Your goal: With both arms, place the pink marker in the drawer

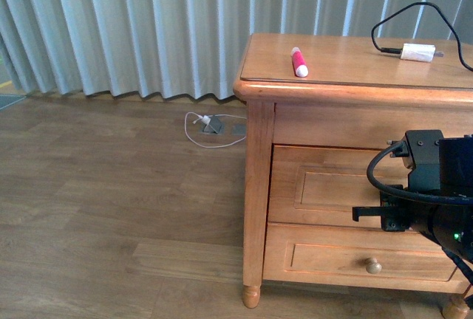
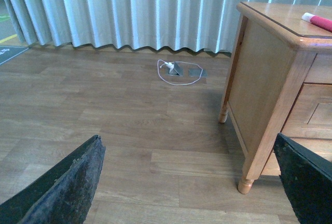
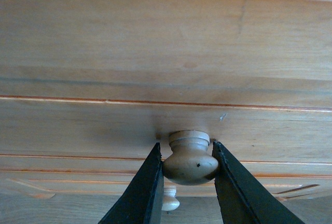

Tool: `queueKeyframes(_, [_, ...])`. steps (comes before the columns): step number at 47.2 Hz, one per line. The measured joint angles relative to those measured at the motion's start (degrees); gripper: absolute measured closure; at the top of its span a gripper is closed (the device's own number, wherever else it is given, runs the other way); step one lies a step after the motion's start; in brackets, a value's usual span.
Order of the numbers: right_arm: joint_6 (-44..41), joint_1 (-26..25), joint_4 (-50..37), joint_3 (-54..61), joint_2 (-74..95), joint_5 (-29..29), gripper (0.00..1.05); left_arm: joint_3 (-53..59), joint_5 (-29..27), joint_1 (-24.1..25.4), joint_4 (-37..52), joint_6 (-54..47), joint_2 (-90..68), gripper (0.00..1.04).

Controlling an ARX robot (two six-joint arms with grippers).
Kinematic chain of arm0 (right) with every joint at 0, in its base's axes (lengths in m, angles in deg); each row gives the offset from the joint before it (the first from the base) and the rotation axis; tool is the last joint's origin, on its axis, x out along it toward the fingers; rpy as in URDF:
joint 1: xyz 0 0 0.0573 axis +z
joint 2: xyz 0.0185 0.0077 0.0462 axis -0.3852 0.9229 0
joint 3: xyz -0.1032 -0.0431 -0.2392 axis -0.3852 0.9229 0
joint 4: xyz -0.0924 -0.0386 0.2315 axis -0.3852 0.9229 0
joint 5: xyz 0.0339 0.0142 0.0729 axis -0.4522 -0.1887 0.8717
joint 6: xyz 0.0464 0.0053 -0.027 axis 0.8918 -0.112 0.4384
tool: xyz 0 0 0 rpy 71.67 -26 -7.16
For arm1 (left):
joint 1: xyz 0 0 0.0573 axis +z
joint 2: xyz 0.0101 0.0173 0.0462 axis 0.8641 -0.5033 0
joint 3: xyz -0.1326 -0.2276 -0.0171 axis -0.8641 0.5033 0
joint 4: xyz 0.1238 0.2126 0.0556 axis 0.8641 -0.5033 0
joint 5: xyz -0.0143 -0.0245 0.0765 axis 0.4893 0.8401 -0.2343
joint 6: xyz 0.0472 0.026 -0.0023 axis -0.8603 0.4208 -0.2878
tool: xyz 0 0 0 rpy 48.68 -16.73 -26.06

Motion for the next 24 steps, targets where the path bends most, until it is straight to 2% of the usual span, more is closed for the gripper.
queueKeyframes(14, [1.4,-1.1,-2.6,11.0,-6.7,4.0,0.83,0.0,0.0,0.0,0.0,0.0,0.0,0.06])
queueKeyframes(24, [1.8,-3.9,-7.5,26.1,-15.3,10.7,0.83,0.0,0.0,0.0,0.0,0.0,0.0,0.06])
